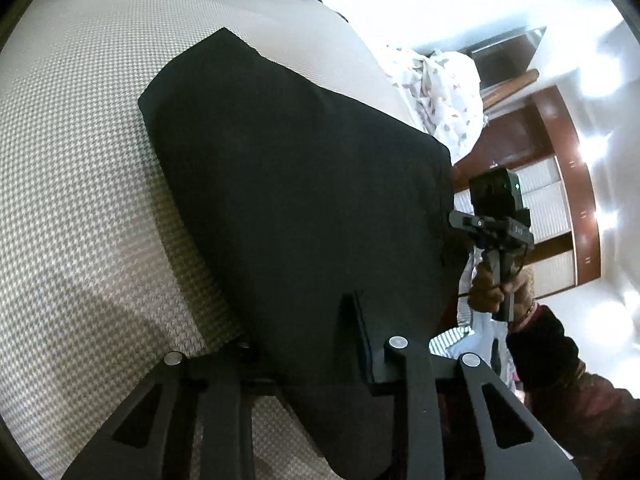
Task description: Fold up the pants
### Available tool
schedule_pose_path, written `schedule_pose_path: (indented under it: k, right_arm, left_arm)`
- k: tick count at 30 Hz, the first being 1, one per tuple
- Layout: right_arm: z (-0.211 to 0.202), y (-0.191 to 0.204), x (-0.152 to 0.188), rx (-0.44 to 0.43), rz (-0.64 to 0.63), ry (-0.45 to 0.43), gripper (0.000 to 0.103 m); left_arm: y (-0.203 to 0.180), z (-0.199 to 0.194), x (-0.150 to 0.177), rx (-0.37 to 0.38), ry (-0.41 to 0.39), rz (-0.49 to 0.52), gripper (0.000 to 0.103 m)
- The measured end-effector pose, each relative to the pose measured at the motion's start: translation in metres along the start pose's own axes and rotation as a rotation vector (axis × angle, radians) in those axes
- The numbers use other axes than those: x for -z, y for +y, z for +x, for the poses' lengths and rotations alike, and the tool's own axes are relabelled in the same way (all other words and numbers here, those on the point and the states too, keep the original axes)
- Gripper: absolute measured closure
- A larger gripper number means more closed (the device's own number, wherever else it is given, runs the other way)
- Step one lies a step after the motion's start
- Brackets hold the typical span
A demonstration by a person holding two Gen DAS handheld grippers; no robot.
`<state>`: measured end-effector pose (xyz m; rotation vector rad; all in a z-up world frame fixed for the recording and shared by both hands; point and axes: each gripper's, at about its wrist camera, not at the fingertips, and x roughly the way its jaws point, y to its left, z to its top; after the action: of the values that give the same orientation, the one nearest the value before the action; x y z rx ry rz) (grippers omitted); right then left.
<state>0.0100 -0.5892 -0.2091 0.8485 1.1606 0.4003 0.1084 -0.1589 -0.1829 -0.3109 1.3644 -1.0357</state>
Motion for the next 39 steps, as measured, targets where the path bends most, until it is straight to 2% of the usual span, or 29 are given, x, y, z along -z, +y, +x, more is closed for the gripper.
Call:
schedule_pose_path:
  k: [5,10,15,19,22,26,28,31,35,37,39]
  right_arm:
    - [0.010,0.007,0.006,-0.029,0.019,-0.020,0.034]
    - [0.038,0.027,0.008,-0.087,0.029,-0.013,0.035]
    - [0.089,0.061,0.006,-0.186,0.029,0.008,0.035]
    - [0.149,0.107,0.001,-0.264,-0.008,0.073,0.035]
    - [0.194,0.139,-0.001,-0.291,-0.045,0.131,0.035]
    - [0.249,0.184,-0.004,-0.296,-0.116,0.233,0.036]
    - [0.259,0.194,-0.003,-0.261,-0.154,0.261,0.037]
    - [0.261,0.194,-0.003,-0.230,-0.168,0.281,0.041]
    - [0.258,0.187,-0.005,-0.217,-0.144,0.289,0.051]
    - [0.258,0.191,-0.004,-0.193,-0.160,0.301,0.052]
    - [0.262,0.194,-0.004,-0.184,-0.161,0.312,0.052]
  left_arm:
    - [0.003,-0.002,0.001,0.026,-0.014,-0.014,0.076]
    - [0.006,-0.022,0.010,0.015,-0.045,-0.008,0.076]
    - [0.025,-0.064,0.025,-0.067,-0.092,-0.044,0.076]
    - [0.057,-0.122,0.052,-0.156,-0.168,-0.113,0.076]
    - [0.083,-0.161,0.070,-0.233,-0.233,-0.172,0.076]
    - [0.100,-0.192,0.086,-0.298,-0.307,-0.211,0.076]
    - [0.103,-0.191,0.088,-0.288,-0.312,-0.213,0.076]
    - [0.100,-0.184,0.090,-0.313,-0.318,-0.183,0.076]
    - [0.099,-0.173,0.089,-0.280,-0.323,-0.187,0.074]
    - [0.102,-0.174,0.091,-0.276,-0.330,-0.193,0.065]
    - [0.109,-0.178,0.100,-0.251,-0.341,-0.199,0.063]
